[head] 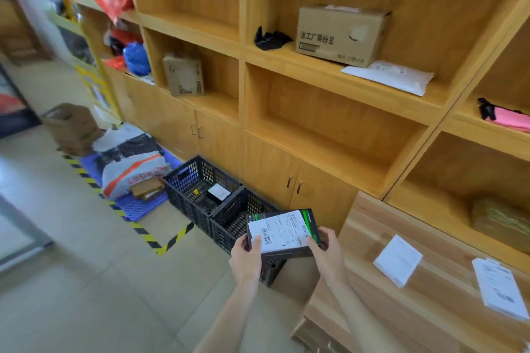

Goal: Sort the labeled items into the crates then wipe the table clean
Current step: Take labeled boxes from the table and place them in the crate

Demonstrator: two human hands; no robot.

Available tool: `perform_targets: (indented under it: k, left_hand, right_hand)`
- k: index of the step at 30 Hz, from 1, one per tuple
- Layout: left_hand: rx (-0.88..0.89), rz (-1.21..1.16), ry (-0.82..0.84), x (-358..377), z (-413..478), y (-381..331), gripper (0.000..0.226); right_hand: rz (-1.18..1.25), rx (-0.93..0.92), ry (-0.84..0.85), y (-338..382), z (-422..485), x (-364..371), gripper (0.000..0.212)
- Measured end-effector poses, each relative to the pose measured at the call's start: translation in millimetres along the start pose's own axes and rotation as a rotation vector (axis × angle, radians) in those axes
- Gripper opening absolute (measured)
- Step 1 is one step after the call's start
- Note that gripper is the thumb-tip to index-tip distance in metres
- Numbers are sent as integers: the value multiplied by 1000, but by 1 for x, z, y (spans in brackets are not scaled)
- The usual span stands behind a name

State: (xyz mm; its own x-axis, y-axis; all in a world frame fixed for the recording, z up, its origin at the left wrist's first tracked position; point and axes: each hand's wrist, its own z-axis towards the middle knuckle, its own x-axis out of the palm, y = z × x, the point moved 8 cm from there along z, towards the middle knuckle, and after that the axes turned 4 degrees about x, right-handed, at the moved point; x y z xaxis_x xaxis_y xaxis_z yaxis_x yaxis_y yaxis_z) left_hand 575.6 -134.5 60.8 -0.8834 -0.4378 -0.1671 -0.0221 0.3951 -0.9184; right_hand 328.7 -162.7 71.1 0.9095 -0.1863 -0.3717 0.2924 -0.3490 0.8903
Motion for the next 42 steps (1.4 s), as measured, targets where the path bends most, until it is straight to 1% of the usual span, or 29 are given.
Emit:
perform_targets:
  k: [6, 12, 19, 20, 22, 24, 25, 27, 29, 30, 32, 36, 37, 39, 40, 42]
  left_hand:
    - [-43, -22, -71, -56, 53, -1, 41]
    - [-17, -45, -115, -91, 105, -11, 38]
    - [14, -7, -108, -114, 184, -33, 4]
    - [19, -2, -109, -115, 201, -35, 5]
    - [10, 13, -109, -117, 230, -41, 22]
    - [5, 37, -105, -116, 242, -45, 34]
    - [21, 59, -93, -117, 258, -53, 36]
    - [32, 63, -82, -118, 260, -58, 32]
    - [30, 102, -71, -122, 289, -69, 32]
    - [26, 109, -85, -126, 289, -69, 34]
    - [54, 126, -50, -121, 324, -86, 37]
    - [26, 141, -58, -116, 355, -98, 43]
    - [28, 139, -62, -118, 374, -105, 43]
    - [18, 138, -85, -122, 382, -112, 44]
    - [30, 149, -68, -121, 405, -121, 43]
    - [33, 144, -70, -123, 414, -127, 38]
  right_hand:
    - [-89, -18, 63, 40, 9, 75, 36]
    - [-86, -44, 118, 63, 36, 138, 40]
    - [-55, -19, 144, 82, 80, 210, 38]
    - [-47, -17, 141, 84, 89, 223, 38]
    - [-40, 8, 123, 87, 107, 244, 41]
    - [-51, 21, 109, 87, 113, 249, 45]
    - [-44, 30, 99, 90, 124, 261, 46]
    - [-36, 18, 112, 92, 122, 264, 43]
    - [-13, 43, 96, 95, 138, 287, 42]
    - [-16, 43, 103, 95, 135, 288, 44]
    - [-8, 54, 83, 105, 161, 307, 48]
    - [24, 68, 69, 120, 184, 319, 55]
    - [22, 54, 64, 134, 196, 331, 56]
    - [17, 43, 82, 143, 200, 335, 57]
    - [28, 51, 70, 154, 214, 348, 57]
    - [23, 50, 78, 161, 219, 353, 59]
